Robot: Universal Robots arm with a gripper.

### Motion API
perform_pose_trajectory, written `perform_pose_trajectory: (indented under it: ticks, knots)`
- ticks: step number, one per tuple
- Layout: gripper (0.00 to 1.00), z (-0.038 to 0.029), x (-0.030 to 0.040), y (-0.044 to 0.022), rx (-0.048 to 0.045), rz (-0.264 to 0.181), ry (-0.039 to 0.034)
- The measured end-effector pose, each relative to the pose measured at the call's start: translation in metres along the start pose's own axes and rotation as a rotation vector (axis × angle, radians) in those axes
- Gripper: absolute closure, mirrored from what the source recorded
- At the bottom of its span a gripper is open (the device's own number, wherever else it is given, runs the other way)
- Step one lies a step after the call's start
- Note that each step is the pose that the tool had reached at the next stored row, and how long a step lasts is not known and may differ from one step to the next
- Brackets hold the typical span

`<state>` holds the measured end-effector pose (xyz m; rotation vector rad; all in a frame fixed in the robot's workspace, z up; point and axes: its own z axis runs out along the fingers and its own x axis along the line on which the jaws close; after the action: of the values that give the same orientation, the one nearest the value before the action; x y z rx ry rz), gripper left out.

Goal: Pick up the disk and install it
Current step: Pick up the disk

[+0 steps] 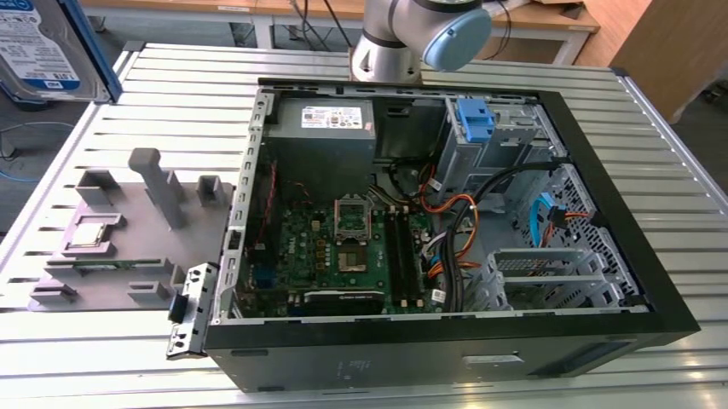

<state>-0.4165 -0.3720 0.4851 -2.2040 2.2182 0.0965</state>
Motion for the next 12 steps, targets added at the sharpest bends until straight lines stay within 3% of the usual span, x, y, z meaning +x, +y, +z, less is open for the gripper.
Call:
perform_pose_trajectory:
  ticks: [5, 12]
  knots:
    - [0.65, -0.0062, -0.0003, 0.0002, -0.0001, 0.0, 0.0001]
    - [0.65, -0.0065, -0.0004, -0.0011, 0.0, 0.0, 0.0]
